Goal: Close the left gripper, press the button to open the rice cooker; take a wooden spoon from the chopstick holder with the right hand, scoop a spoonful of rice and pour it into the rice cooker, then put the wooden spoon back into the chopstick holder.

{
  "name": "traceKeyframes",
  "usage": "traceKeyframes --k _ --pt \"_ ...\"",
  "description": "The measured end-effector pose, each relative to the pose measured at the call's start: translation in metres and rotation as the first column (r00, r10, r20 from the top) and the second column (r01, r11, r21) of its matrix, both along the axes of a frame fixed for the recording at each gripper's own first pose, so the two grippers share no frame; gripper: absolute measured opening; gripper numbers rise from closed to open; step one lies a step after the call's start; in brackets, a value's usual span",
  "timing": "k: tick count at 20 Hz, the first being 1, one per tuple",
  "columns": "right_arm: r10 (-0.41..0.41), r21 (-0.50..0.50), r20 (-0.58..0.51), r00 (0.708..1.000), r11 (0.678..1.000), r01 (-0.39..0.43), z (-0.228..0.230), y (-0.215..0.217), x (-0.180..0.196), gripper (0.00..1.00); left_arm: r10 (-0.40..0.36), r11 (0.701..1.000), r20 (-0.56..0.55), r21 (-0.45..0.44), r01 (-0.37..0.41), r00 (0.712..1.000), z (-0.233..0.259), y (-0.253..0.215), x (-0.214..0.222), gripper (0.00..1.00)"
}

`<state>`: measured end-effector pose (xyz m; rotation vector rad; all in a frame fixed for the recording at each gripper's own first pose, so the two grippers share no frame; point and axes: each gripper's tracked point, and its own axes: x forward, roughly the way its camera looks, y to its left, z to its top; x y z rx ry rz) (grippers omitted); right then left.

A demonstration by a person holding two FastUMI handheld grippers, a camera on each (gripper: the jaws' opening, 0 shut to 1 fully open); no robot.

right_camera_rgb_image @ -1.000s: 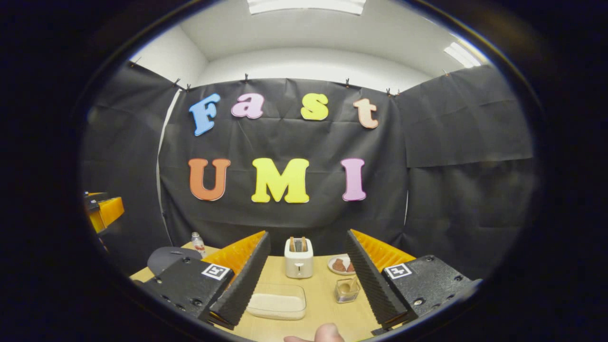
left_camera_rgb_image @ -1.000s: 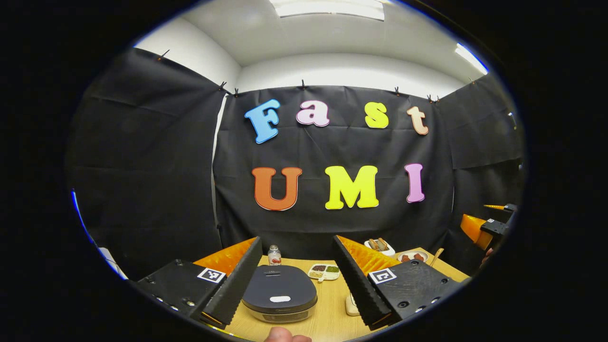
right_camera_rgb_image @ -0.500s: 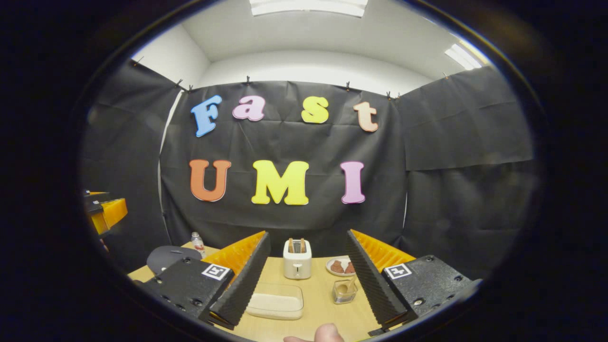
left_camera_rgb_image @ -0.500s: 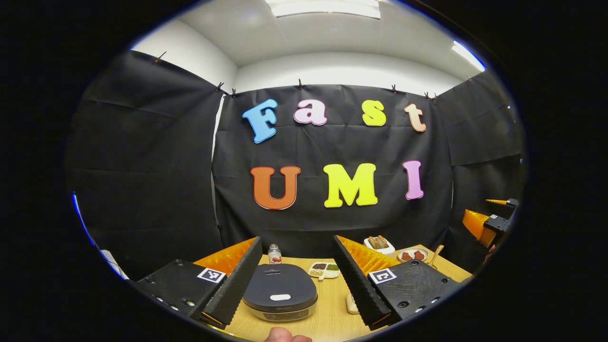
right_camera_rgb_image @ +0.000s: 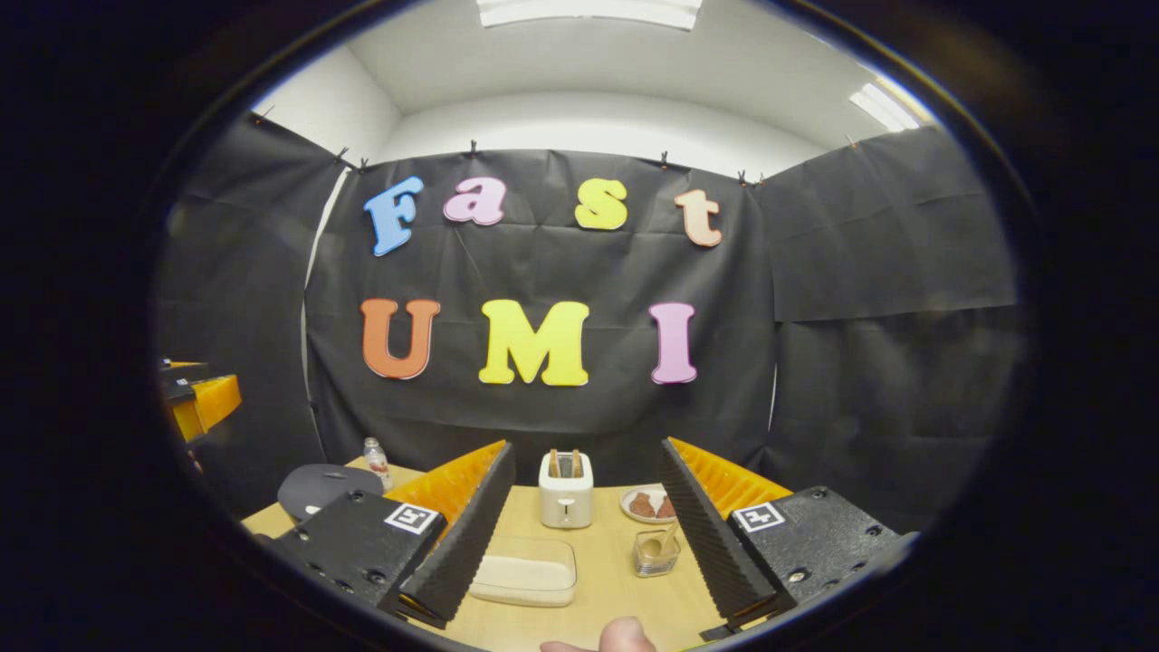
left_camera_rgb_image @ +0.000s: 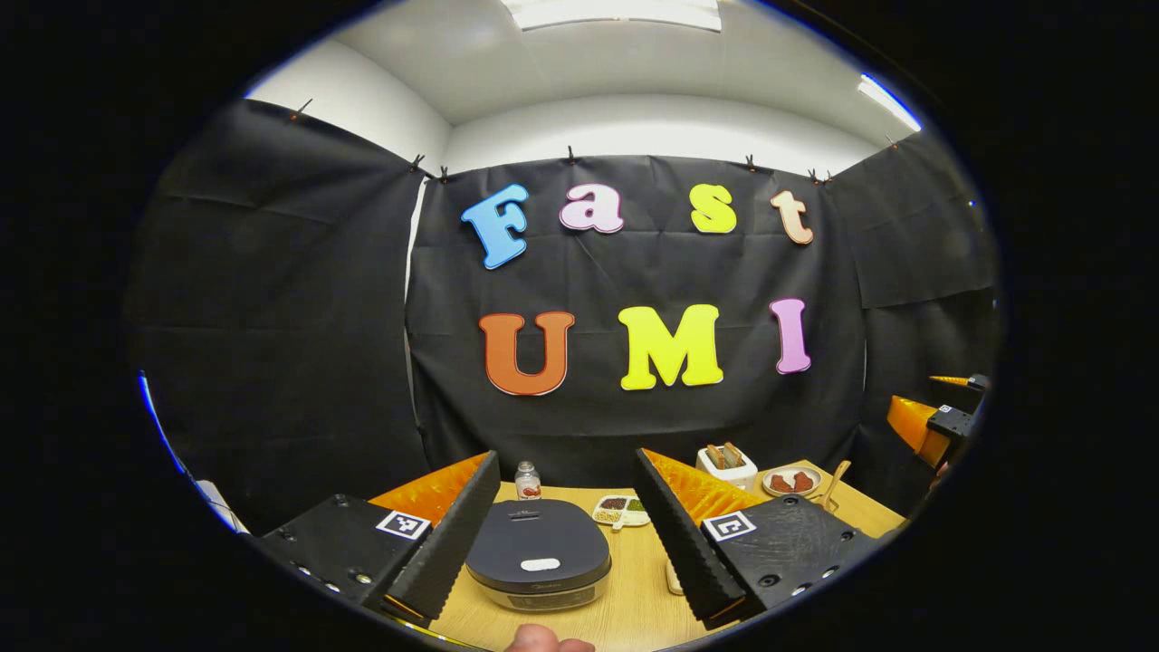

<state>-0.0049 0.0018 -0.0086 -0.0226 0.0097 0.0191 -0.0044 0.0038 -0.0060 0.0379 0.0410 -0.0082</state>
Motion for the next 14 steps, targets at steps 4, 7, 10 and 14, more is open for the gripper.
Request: traceKeyframes --k 4,7,10,14 --pt "0.007 0.000 -0.009 1.000 1.000 -0.007 -0.004 0.001 0.006 1.00 -0.005 1.000 -0.012 0.005 0.005 1.000 -0.005 -0.002 0.002 0.94" --pt "0.019 0.004 -0.024 1.000 1.000 -0.019 -0.012 0.000 0.013 0.99 -0.010 1.000 -0.048 0.010 0.010 0.999 -0.015 -0.006 0.006 0.94" --pt "0.031 0.008 -0.049 0.998 0.999 -0.031 -0.021 0.000 0.024 0.99 -0.017 1.000 -0.110 0.004 0.018 0.994 -0.033 -0.009 0.014 0.94" --pt "0.064 0.037 -0.104 0.993 0.997 -0.061 -0.042 0.003 0.042 1.00 -0.014 0.999 -0.267 -0.035 0.005 0.964 -0.081 -0.008 0.025 0.95"
